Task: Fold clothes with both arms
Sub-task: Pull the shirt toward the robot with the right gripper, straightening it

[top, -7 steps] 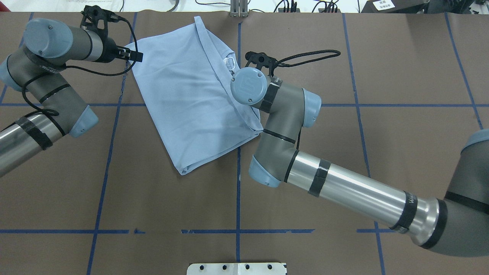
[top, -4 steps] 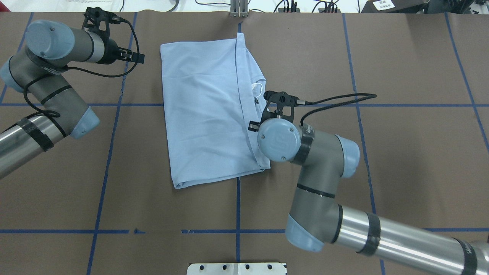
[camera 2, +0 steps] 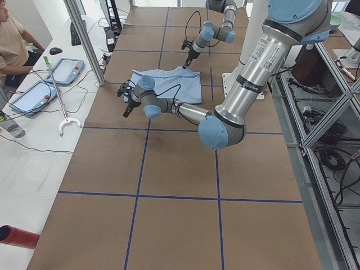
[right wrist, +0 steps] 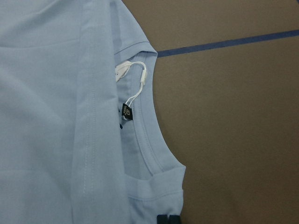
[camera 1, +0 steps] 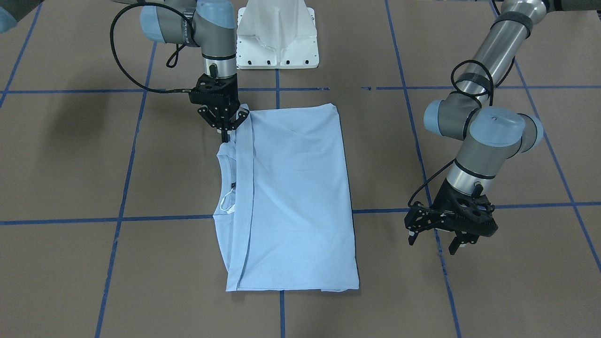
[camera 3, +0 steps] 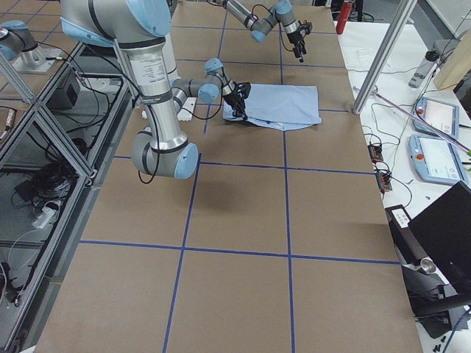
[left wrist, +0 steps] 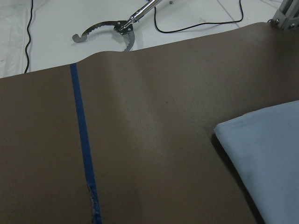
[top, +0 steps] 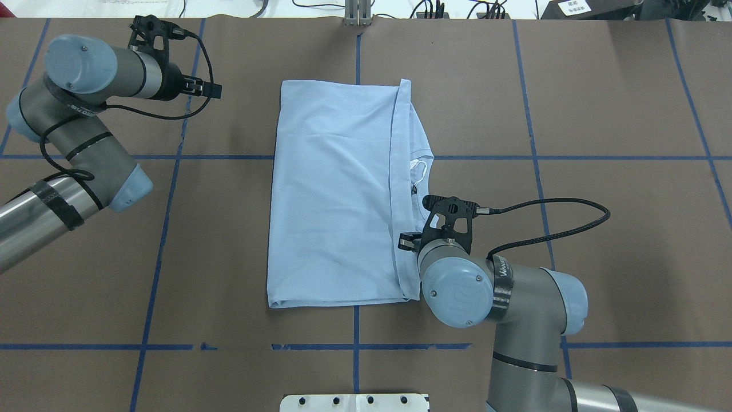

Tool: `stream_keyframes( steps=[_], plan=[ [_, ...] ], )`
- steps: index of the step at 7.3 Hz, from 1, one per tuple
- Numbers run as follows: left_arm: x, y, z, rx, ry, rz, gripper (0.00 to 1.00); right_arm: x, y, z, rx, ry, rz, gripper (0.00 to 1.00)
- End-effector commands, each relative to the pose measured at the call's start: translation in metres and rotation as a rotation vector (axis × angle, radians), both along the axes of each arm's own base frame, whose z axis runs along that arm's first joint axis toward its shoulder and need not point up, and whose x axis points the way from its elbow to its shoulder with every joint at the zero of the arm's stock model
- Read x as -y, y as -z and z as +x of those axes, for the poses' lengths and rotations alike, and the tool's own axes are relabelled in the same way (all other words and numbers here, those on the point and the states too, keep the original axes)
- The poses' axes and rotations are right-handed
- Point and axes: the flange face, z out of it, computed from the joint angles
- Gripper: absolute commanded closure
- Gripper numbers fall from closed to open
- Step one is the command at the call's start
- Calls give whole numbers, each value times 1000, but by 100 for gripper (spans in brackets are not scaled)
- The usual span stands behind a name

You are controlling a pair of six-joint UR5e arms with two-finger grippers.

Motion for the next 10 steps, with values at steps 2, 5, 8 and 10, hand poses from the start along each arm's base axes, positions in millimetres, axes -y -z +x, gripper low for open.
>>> stream_keyframes(
  steps=[2,5,8,10],
  plan=[
    [-2,3,1,-5,-1,1,0,-9,16,22,5,79,52,0],
    [-3,1,4,-4,-4,-2,0,-63,28,7,12,212,97,11],
    [-5,1,8,-4,-9,-3,0,-99,22,-12,-72,310,202,49],
    [-5,1,7,-4,-8,-2,0,-95,21,-12,-121,330,268,69]
  ],
)
